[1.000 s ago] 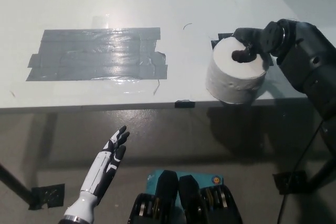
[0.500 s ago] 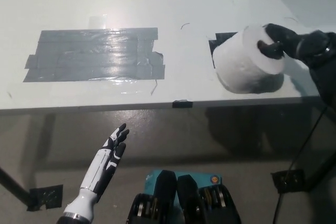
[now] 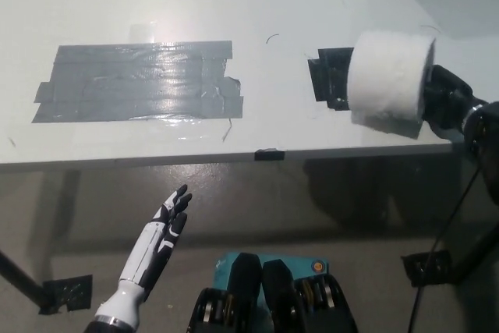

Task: A toilet paper roll is kept on the black spot on the desk infront of the robot and the robot inserts its right thumb into the hole in the centre to grab the roll. Then it passes the roll to a person.

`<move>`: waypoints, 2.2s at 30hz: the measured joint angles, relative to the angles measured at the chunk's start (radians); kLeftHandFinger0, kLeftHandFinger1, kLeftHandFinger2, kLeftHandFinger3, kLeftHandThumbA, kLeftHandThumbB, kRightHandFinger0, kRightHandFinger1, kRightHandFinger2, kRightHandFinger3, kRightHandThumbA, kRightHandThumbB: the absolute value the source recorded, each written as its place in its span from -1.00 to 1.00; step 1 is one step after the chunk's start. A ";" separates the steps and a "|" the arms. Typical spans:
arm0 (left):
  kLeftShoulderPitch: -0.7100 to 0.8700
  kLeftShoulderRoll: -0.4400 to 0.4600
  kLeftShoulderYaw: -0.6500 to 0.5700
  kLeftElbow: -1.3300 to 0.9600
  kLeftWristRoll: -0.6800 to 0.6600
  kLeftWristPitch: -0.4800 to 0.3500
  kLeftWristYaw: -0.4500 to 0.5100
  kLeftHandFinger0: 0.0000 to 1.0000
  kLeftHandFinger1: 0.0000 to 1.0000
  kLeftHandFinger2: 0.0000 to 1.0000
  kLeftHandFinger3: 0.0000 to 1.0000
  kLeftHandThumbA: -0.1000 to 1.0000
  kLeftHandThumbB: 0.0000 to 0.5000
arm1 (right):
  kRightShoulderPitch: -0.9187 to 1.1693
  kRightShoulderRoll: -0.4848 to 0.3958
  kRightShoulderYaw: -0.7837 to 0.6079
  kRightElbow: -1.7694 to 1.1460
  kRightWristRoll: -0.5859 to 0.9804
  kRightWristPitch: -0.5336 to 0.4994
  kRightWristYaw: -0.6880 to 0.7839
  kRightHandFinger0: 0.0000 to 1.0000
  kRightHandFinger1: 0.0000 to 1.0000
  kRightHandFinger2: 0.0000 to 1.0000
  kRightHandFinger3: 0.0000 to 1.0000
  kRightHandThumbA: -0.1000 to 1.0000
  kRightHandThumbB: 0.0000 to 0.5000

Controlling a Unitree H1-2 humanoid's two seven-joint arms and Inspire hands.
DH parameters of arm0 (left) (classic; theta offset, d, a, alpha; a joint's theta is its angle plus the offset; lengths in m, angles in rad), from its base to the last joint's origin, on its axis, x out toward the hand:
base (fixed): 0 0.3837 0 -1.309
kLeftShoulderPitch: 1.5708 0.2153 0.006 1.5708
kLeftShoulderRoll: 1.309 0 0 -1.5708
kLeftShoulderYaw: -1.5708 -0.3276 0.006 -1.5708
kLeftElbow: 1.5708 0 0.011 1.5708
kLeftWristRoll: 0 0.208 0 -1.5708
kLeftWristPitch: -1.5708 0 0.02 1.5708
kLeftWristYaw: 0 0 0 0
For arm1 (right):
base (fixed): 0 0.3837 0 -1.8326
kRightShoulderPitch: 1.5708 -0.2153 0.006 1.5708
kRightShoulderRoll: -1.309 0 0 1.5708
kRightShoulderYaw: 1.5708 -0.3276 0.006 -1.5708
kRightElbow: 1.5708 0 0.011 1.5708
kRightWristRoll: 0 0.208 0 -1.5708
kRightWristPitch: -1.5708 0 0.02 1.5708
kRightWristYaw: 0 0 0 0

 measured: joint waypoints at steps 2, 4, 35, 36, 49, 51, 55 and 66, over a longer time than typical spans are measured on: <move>-0.006 0.000 0.000 0.000 0.000 0.001 0.000 1.00 1.00 1.00 1.00 1.00 -0.59 | 0.003 0.013 -0.070 0.004 0.045 0.010 0.005 -1.00 -0.37 0.37 1.00 -1.00 -0.38; -0.012 0.000 0.001 0.000 0.000 0.002 0.000 1.00 1.00 1.00 1.00 1.00 -0.50 | 0.004 0.028 -0.127 0.007 0.085 0.022 0.012 -1.00 -0.32 0.42 1.00 -1.00 -0.40; -0.112 0.000 0.007 0.017 -0.001 0.010 0.000 1.00 1.00 1.00 1.00 1.00 -0.60 | -0.015 0.138 -0.110 -0.376 0.413 0.344 0.062 -1.00 -0.23 0.57 1.00 -1.00 -0.59; -0.112 0.000 0.007 0.018 -0.001 0.010 0.000 1.00 1.00 1.00 1.00 1.00 -0.61 | -0.013 0.141 -0.100 -0.395 0.418 0.346 0.062 -1.00 -0.21 0.59 1.00 -1.00 -0.58; -0.111 0.000 0.006 0.024 0.000 0.011 0.000 1.00 1.00 1.00 1.00 1.00 -0.70 | 0.018 0.140 -0.013 -0.446 0.448 0.358 0.060 -1.00 -0.22 0.57 1.00 -1.00 -0.55; -0.111 0.000 0.006 0.024 0.000 0.011 0.000 1.00 1.00 1.00 1.00 1.00 -0.68 | 0.020 0.140 -0.004 -0.450 0.448 0.358 0.060 -1.00 -0.22 0.57 1.00 -1.00 -0.55; -0.111 0.000 0.005 0.024 0.001 0.015 0.000 1.00 1.00 1.00 1.00 1.00 -0.71 | 0.023 0.141 0.007 -0.454 0.448 0.358 0.059 -1.00 -0.19 0.63 1.00 -1.00 -0.52; -0.110 0.000 0.004 0.023 0.007 0.021 0.000 1.00 1.00 1.00 1.00 1.00 -0.69 | 0.023 0.148 0.014 -0.451 0.454 0.359 0.054 -1.00 -0.21 0.56 1.00 -1.00 -0.47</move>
